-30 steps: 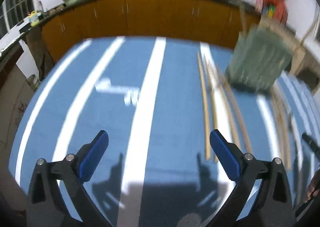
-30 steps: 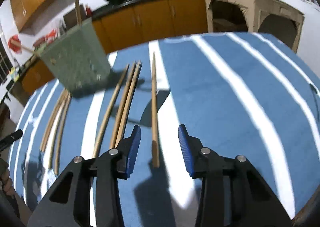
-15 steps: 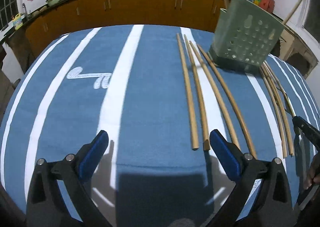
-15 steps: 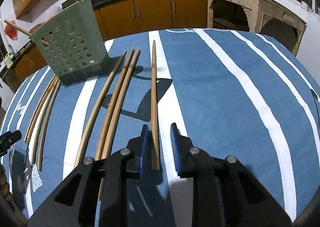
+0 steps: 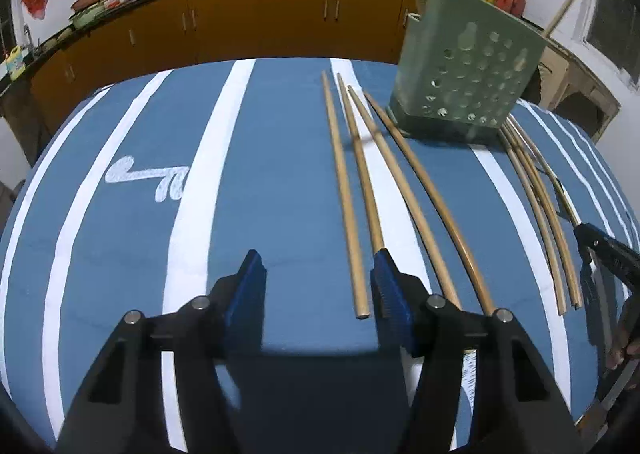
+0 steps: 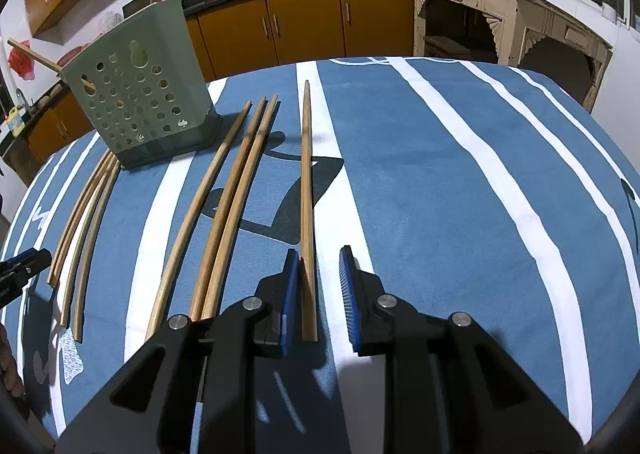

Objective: Organize utensils
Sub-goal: 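Close the right tool on another chopstick while the left tool grasps one too, then lift the held chopsticks off the cloth with both tools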

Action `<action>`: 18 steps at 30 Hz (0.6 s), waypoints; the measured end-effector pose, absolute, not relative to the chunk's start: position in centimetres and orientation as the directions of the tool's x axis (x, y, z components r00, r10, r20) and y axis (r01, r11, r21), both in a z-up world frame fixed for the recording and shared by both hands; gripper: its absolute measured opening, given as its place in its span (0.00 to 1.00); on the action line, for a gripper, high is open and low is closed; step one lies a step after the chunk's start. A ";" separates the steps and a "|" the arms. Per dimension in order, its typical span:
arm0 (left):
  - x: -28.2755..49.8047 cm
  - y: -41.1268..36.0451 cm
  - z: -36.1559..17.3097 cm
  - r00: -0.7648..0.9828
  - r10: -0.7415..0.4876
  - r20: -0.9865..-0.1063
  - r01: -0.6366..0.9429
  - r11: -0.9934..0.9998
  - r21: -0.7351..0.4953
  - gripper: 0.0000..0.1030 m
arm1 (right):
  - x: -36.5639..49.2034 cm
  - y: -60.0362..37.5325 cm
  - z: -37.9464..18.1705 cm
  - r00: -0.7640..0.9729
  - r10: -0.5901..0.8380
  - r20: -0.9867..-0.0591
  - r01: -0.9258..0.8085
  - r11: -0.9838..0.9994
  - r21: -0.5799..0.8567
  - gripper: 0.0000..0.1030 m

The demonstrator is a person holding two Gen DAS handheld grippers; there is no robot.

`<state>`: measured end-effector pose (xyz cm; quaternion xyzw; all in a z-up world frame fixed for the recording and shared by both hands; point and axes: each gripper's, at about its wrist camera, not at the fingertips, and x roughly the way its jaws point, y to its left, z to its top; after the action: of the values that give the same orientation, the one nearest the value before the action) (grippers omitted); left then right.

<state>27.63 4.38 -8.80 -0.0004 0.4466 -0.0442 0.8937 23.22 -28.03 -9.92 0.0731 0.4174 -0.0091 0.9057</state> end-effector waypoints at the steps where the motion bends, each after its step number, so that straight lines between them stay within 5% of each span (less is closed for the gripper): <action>1: 27.8 4.1 -9.0 0.589 -0.077 -0.804 0.085 0.996 -0.033 0.49 | 23.2 -28.0 -9.9 0.651 0.041 -0.758 0.077 0.990 0.121 0.22; 8: 28.8 4.3 -9.7 0.587 -0.022 -0.810 0.041 0.999 0.003 0.10 | 23.7 -28.9 -9.9 0.648 0.035 -0.761 0.090 0.988 0.122 0.08; 18: 29.5 7.1 -9.9 0.608 -0.092 -0.788 0.030 0.995 -0.092 0.09 | 24.8 -31.8 -10.1 0.656 0.005 -0.755 0.167 0.974 0.152 0.08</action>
<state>29.51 7.06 -9.92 -0.0348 0.4412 -0.0339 0.8961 24.76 -31.84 -10.12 0.1045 0.4122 -0.0448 0.9040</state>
